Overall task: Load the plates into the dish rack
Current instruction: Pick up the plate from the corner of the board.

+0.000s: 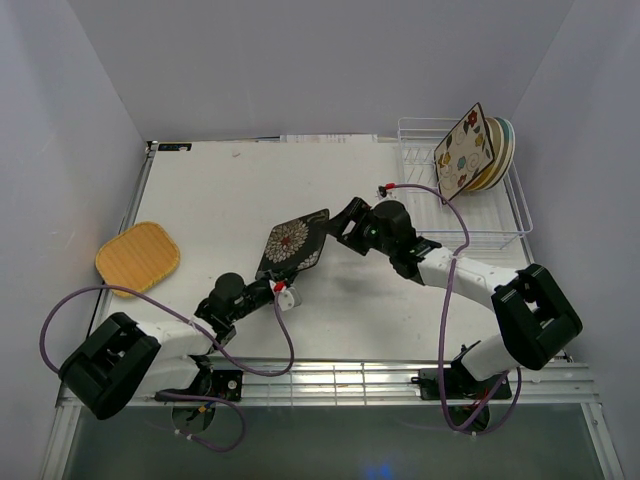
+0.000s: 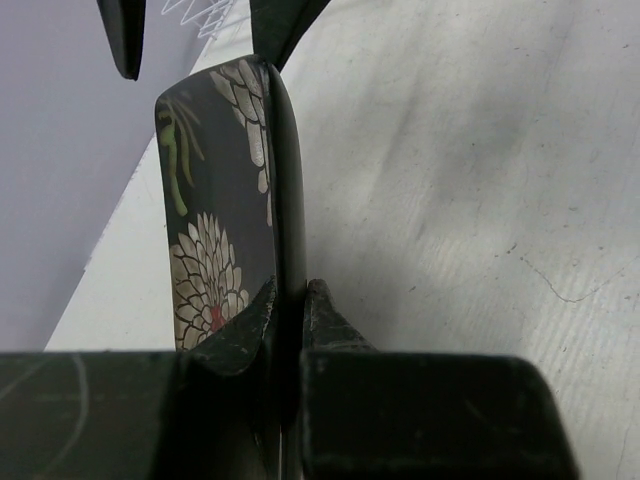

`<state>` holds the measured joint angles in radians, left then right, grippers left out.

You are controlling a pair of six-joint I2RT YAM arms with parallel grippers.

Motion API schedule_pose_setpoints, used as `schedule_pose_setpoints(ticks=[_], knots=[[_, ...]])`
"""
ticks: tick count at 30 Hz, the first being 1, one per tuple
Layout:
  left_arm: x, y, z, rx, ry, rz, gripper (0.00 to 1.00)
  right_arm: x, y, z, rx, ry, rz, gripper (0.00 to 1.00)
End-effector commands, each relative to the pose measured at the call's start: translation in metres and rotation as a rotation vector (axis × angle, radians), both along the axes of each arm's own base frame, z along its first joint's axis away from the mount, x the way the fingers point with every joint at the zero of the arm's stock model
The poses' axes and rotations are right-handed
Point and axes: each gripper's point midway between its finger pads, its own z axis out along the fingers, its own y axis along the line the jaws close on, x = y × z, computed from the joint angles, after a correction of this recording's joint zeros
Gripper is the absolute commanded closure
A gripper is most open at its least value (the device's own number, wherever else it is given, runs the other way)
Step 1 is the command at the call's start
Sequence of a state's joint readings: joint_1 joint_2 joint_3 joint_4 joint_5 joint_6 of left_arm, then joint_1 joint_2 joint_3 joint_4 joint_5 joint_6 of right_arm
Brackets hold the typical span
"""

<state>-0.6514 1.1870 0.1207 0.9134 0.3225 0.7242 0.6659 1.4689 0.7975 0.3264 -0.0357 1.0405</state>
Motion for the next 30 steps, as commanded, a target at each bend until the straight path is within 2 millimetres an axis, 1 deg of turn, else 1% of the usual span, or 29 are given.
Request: schedule_pose_setpoints(ticks=[1, 3, 4, 5, 7, 8, 11, 14, 21, 24, 25, 28, 30], knots=[[0.006, -0.009, 0.065, -0.100, -0.241, -0.004, 1.00, 0.005, 0.014, 0.023, 0.051, -0.058, 0.027, 0.22], [0.009, -0.007, 0.069, -0.104, -0.254, 0.016, 1.00, 0.006, 0.018, 0.023, 0.054, -0.050, 0.032, 0.22], [0.009, -0.006, 0.070, -0.106, -0.263, 0.026, 1.00, 0.006, 0.019, 0.020, 0.053, -0.036, 0.032, 0.22], [0.010, -0.005, 0.077, -0.121, -0.287, 0.037, 1.00, 0.006, 0.020, 0.018, 0.055, -0.029, 0.038, 0.22], [0.014, -0.002, 0.077, -0.122, -0.299, 0.067, 1.00, 0.007, 0.025, 0.018, 0.061, -0.021, 0.047, 0.22], [0.015, -0.001, 0.083, -0.131, -0.330, 0.078, 1.00, 0.006, 0.026, 0.017, 0.063, -0.013, 0.056, 0.22], [0.015, 0.000, 0.083, -0.118, -0.370, 0.097, 1.00, 0.006, 0.032, 0.017, 0.073, -0.009, 0.072, 0.25], [0.011, 0.000, 0.083, -0.111, -0.410, 0.104, 1.00, 0.006, 0.037, 0.016, 0.080, -0.008, 0.082, 0.28], [0.007, -0.003, 0.080, -0.091, -0.442, 0.100, 1.00, 0.009, 0.039, 0.014, 0.081, -0.008, 0.080, 0.33], [0.006, -0.004, 0.081, -0.092, -0.450, 0.099, 1.00, 0.009, 0.041, 0.013, 0.085, -0.012, 0.085, 0.45], [0.005, -0.004, 0.081, -0.090, -0.450, 0.099, 1.00, 0.010, 0.042, 0.014, 0.090, -0.014, 0.089, 0.56], [0.004, -0.006, 0.085, -0.092, -0.463, 0.098, 1.00, 0.010, 0.047, 0.013, 0.108, -0.009, 0.111, 0.63], [0.004, -0.005, 0.088, -0.095, -0.477, 0.102, 1.00, 0.012, 0.050, 0.013, 0.109, -0.005, 0.116, 0.63]])
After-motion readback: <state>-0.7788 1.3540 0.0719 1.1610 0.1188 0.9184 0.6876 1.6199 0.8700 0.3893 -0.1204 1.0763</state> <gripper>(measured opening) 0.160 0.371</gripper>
